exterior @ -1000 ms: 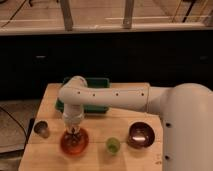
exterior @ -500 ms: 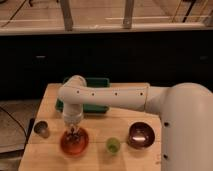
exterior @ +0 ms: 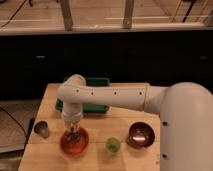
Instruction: Place grapes in red bowl
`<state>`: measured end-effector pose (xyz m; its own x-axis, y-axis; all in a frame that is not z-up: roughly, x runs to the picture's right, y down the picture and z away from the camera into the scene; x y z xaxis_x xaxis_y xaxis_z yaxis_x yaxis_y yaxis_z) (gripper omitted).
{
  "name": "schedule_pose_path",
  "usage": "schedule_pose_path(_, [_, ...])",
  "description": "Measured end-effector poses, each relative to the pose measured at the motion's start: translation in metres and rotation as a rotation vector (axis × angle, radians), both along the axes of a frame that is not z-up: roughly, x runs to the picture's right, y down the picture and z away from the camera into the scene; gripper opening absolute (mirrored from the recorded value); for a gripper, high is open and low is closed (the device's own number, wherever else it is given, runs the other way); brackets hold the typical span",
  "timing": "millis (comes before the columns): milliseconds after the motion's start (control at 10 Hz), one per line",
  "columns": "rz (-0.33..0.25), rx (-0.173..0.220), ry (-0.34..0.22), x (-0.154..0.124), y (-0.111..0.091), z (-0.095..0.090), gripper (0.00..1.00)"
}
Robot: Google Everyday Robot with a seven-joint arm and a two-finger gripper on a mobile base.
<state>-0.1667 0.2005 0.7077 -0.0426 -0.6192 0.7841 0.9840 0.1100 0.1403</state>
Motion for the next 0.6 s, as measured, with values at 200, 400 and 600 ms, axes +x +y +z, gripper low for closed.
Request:
schedule_pose_path(200, [0.001, -0.001, 0.001, 0.0011, -0.0015, 0.0004, 0.02])
schedule_pose_path(400, [-0.001, -0.002, 0.001, 0.0002, -0.0026, 0.0005, 0.04])
schedule_pose_path(600, [-0.004, -0.004, 0.001, -0.0008, -0.0027, 0.0007, 0.05])
